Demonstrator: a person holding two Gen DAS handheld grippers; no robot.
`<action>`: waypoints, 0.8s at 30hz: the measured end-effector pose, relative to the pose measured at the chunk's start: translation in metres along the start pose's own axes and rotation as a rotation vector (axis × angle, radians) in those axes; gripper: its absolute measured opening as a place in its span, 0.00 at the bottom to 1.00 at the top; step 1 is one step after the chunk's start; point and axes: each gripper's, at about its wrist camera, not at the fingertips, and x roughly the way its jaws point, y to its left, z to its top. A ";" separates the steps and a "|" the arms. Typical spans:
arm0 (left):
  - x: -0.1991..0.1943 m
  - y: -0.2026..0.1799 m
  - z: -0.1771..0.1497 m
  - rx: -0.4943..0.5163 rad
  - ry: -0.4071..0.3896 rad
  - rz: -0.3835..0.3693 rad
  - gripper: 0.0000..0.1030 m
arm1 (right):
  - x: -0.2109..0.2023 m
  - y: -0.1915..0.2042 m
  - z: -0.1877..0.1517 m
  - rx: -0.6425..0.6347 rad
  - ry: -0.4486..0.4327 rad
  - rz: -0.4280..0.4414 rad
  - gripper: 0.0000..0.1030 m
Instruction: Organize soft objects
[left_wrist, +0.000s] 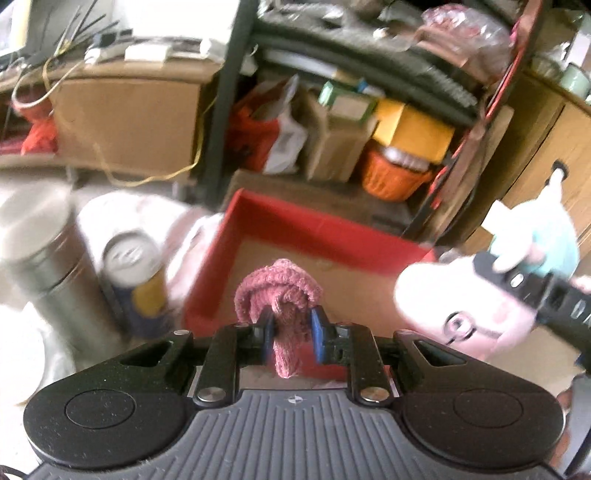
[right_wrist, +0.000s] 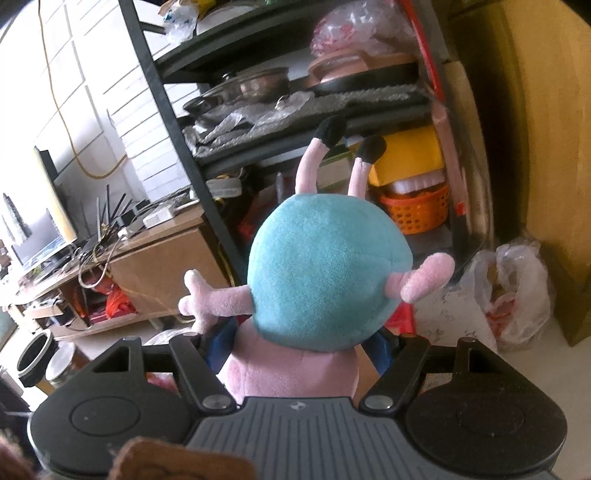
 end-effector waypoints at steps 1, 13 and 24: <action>0.002 -0.005 0.003 0.000 -0.008 -0.008 0.19 | 0.001 -0.002 0.002 0.006 -0.004 -0.005 0.43; 0.038 -0.012 0.016 -0.054 -0.068 -0.015 0.69 | 0.036 -0.022 0.009 0.048 0.007 -0.050 0.48; 0.027 -0.003 0.013 -0.077 -0.052 -0.015 0.76 | 0.026 -0.030 0.015 0.099 -0.032 -0.031 0.53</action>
